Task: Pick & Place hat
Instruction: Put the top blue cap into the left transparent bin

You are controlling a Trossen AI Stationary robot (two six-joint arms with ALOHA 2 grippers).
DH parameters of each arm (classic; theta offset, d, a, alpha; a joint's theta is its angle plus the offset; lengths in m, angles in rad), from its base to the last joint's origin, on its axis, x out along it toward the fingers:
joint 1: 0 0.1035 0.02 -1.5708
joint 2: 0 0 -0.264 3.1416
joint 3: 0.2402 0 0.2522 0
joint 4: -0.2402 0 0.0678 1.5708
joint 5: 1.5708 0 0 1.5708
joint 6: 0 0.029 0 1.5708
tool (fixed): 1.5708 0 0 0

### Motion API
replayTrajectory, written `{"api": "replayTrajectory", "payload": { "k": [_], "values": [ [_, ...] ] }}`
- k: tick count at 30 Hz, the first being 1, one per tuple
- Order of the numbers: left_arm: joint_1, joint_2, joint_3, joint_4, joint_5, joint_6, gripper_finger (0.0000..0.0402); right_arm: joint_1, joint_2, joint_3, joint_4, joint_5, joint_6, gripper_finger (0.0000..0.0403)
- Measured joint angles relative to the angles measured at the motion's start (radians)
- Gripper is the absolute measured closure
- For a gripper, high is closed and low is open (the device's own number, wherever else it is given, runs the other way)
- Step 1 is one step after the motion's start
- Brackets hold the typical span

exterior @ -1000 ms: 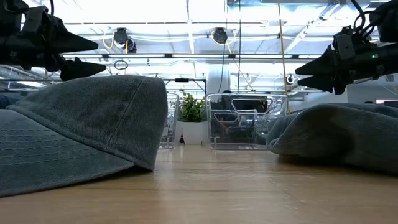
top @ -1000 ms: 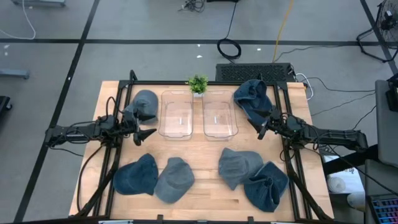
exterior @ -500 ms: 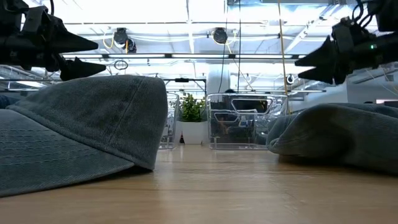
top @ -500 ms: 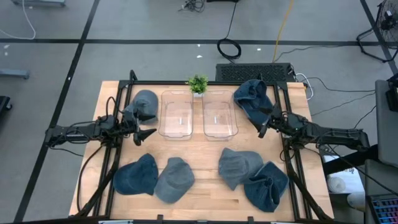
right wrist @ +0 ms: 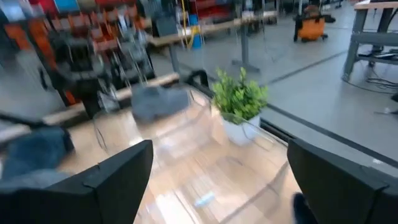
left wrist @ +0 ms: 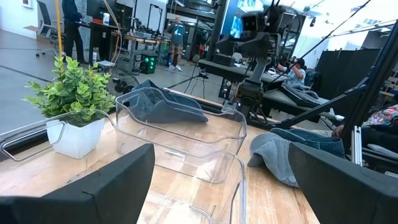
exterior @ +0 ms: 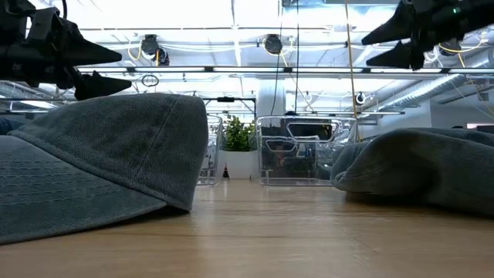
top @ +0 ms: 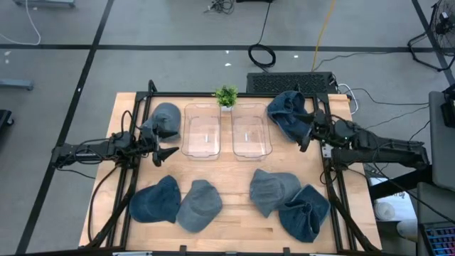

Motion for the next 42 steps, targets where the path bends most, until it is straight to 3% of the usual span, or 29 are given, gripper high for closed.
{"api": "replayTrajectory", "payload": {
  "k": [8,30,42],
  "values": [
    [0.000,0.000,0.000,0.000,0.000,0.000,0.0023,0.000,0.143,0.246,-0.186,0.003,-0.003,0.0041],
    [0.000,0.000,0.000,0.000,0.000,0.000,0.0023,0.000,0.399,0.780,-0.408,0.007,0.084,0.0041],
    [0.000,0.000,0.000,0.000,0.000,0.000,0.0023,0.000,0.630,1.098,-0.685,0.006,0.075,0.0041]
  ]
}}
